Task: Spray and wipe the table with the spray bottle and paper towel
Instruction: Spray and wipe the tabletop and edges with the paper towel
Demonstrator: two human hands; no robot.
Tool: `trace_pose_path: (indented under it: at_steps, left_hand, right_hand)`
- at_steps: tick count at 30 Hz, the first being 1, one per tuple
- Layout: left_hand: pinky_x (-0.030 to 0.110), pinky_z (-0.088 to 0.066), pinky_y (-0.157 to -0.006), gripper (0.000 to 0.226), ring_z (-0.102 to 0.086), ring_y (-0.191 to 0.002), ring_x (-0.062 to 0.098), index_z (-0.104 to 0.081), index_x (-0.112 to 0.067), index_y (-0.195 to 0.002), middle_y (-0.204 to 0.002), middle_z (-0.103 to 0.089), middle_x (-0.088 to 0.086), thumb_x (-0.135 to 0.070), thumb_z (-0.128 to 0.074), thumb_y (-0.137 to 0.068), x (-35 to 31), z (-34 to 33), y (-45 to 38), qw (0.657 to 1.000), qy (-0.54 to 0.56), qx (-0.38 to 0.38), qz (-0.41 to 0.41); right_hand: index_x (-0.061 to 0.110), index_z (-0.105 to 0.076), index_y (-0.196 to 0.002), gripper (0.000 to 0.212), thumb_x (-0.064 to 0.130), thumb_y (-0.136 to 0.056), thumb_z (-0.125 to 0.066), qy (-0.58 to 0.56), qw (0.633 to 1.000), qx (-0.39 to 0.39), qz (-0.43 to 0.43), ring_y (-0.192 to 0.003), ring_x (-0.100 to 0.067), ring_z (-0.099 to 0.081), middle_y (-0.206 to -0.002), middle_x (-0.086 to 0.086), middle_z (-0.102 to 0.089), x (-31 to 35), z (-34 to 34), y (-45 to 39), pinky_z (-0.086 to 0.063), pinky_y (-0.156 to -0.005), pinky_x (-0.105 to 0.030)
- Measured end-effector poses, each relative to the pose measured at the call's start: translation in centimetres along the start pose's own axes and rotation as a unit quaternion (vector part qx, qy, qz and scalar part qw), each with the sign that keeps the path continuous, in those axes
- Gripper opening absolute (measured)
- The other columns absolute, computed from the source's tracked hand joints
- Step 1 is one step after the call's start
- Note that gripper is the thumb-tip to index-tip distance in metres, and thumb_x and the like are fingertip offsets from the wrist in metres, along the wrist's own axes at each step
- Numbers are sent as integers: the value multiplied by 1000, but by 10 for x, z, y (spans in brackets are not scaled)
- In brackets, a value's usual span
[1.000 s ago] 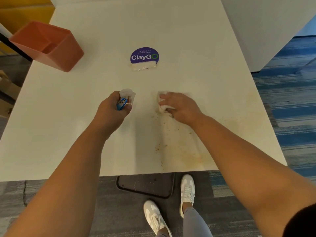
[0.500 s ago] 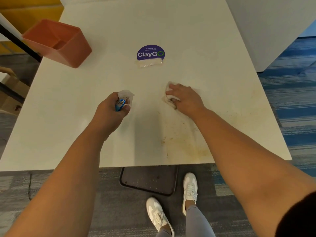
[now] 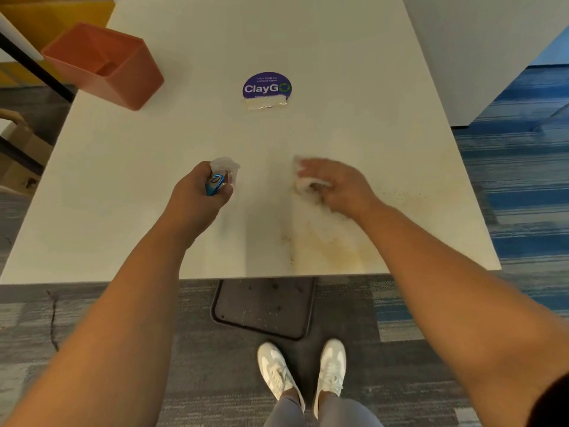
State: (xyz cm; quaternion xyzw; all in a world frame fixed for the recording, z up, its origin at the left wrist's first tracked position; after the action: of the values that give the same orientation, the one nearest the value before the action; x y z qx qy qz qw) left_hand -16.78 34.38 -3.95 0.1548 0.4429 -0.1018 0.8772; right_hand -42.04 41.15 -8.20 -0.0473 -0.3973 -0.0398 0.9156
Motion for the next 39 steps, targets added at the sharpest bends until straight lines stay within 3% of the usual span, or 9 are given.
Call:
trace_pose_path:
  at_steps: [4, 10, 14, 19, 26, 29, 32, 36, 39]
  left_hand:
    - [8, -40, -71, 34, -59, -94, 0, -58, -26, -127, -116, -62, -8, -15, -58, -95, 4, -3, 15, 1000, 15, -9, 14]
    - [14, -41, -73, 34, -59, -96, 1, -58, -27, -126, -116, -63, -7, -17, -59, -94, 14, -9, 37, 999, 26, -27, 35]
    - [14, -41, -77, 33, -60, -104, 5, -58, -30, -125, -117, -63, -10, -18, -58, -94, 20, -12, 47, 999, 27, -3, 26]
    - [18, -43, -77, 31, -60, -104, 12, -58, -28, -123, -116, -63, -6, -20, -59, -94, 27, -8, 55, 1000, 13, 8, 18]
    - [28, -49, -88, 28, -60, -107, 15, -58, -26, -121, -117, -63, -5, -21, -58, -93, 36, 16, 77, 999, 10, 41, -5]
    - [18, -45, -83, 31, -59, -108, 13, -58, -29, -123, -120, -63, -7, -20, -58, -94, 39, 26, 81, 999, 15, 49, -19]
    - [13, -42, -77, 32, -59, -107, 13, -58, -29, -125, -120, -62, -7, -19, -58, -94, 44, 31, 85, 998, 19, 51, -25]
    - [13, -42, -80, 32, -59, -109, 11, -58, -28, -125, -121, -62, -8, -18, -59, -94, 50, 30, 88, 997, 32, 62, -27]
    - [12, -40, -82, 33, -58, -111, 9, -57, -27, -126, -123, -62, -9, -17, -58, -95, 55, 27, 89, 996, 39, 73, -25]
  right_hand:
    - [17, -71, -107, 31, 13, -78, -62, 166, 985, -5, 49, -116, -36, -52, -130, -17, -55, -24, -8, -17, -39, -93, -50]
    - [16, -71, -104, 31, 6, -76, -62, 122, 978, 77, 151, -114, -29, -54, -131, -10, -56, 18, -45, 21, -36, -95, -41]
    - [21, -66, -116, 41, 4, -79, -66, 130, 977, 108, 130, -129, -26, -41, -141, -3, -47, 25, -55, 41, -22, -102, -36]
    - [25, -64, -119, 43, 6, -81, -66, 116, 978, 117, 128, -133, -24, -36, -143, 0, -44, 32, -69, 75, -23, -107, -43]
    - [22, -71, -106, 33, 11, -74, -70, 45, 986, 101, 124, -123, -15, -47, -131, -2, -57, 61, -83, 127, -33, -100, -26]
    - [19, -70, -109, 40, 2, -72, -66, 18, 997, 5, 74, -114, -16, -54, -127, -3, -60, 57, -62, 119, -43, -95, -28]
    - [20, -69, -111, 34, 11, -78, -64, 53, 995, -79, 20, -116, -16, -53, -131, -3, -57, 46, -38, 95, -38, -98, -26]
    - [18, -70, -110, 35, 6, -77, -65, 106, 994, -33, 2, -123, -25, -49, -134, -11, -54, 28, -58, 80, -42, -100, -44]
    - [17, -70, -107, 34, 10, -75, -61, 112, 993, 4, 21, -122, -28, -50, -132, -8, -56, 42, -78, 92, -41, -99, -41]
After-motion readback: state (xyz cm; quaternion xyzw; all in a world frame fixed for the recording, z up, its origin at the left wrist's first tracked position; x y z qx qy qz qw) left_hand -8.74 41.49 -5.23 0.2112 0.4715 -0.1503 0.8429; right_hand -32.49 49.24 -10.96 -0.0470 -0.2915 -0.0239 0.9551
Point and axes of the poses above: each hand's wrist, its own y-axis away from the middle knuckle, its own z-axis out of the back of the hand, x = y × z, the point moved 6 cm from there along -y, towards the middle knuckle
